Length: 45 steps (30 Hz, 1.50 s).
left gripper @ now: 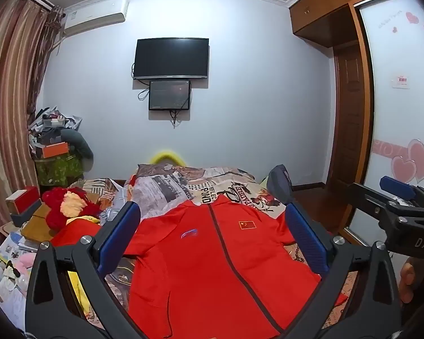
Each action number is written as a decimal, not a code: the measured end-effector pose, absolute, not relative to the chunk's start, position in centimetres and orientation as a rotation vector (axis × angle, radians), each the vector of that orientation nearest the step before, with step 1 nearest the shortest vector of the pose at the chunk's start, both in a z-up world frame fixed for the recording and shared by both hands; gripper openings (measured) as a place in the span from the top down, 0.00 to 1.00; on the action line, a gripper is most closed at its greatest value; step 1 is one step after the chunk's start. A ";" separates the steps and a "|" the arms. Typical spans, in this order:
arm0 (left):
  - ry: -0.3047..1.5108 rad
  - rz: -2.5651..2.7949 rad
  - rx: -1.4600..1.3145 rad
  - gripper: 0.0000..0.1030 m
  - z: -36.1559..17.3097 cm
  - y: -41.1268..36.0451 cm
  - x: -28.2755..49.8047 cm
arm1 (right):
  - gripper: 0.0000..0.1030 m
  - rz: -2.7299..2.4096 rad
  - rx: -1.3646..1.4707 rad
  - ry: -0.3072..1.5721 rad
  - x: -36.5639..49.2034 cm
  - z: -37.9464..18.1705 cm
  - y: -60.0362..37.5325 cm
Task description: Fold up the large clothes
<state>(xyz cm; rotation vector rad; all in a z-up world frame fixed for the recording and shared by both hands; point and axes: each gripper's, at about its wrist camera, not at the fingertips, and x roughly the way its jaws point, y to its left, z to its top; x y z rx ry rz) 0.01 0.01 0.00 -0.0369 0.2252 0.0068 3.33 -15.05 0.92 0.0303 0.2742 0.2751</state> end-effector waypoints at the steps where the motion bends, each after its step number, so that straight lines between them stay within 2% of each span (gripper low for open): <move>1: 0.225 0.007 -0.036 0.00 0.0 0.0 0.0 | 0.00 0.277 0.033 0.276 3.3 0.9 -15.1; 45: 0.261 0.034 -0.046 0.00 -1.1 1.0 0.4 | 0.00 0.278 0.009 0.312 3.8 0.0 -14.3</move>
